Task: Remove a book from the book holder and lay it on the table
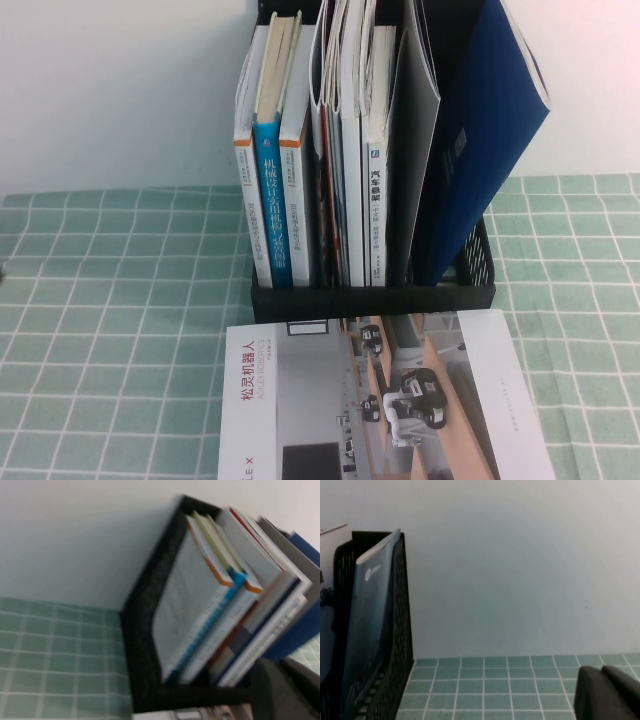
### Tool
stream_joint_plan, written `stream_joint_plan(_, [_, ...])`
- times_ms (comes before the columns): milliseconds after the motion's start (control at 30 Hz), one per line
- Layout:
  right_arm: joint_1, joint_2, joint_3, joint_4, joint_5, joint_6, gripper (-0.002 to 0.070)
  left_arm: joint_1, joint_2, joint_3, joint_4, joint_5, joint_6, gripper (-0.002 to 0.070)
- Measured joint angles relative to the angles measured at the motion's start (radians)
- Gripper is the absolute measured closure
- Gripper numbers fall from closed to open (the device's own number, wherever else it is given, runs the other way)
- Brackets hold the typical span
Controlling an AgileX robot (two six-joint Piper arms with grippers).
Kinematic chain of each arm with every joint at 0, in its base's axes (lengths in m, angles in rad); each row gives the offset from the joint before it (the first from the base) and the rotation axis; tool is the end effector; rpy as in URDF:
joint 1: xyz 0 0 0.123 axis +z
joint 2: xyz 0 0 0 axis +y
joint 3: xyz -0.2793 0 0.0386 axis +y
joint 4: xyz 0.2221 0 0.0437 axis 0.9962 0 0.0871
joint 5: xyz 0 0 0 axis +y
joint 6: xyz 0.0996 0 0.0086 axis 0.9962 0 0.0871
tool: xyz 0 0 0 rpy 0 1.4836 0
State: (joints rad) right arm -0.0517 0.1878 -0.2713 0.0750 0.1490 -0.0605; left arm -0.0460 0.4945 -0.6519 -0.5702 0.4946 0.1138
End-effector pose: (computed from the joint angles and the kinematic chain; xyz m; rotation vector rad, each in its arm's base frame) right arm 0.0504 -0.0015 0.2772 0.0418 1.5482 -0.0215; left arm 0.0787 -0.0293 0.3500 -0.1224 1.7745 -0.5505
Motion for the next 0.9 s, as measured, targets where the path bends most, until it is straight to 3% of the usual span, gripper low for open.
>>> stream_joint_plan(167, [0.000, 0.109, -0.006, 0.006, -0.013, -0.056, 0.0678, 0.000, 0.286, -0.125, -0.372, 0.113, 0.356, 0.0677])
stream_joint_plan(367, [0.047, 0.191, -0.006, 0.006, -0.098, -0.162, 0.0678, -0.024, 0.508, -0.258, -0.520, 0.098, 0.576, 0.0678])
stream_joint_plan(600, [0.150, 0.219, -0.006, -0.020, -0.187, -0.172, 0.0678, -0.143, 0.631, -0.362, -0.317, -0.062, 0.575, 0.0678])
stream_joint_plan(767, [0.162, 0.219, -0.006, -0.075, -0.191, -0.173, 0.0678, -0.154, 0.645, -0.364, -0.133, -0.170, 0.456, 0.0677])
stream_joint_plan(900, [0.162, 0.219, -0.006, -0.092, -0.191, -0.171, 0.0678, -0.156, 0.667, -0.375, 0.043, -0.146, 0.339, 0.0678])
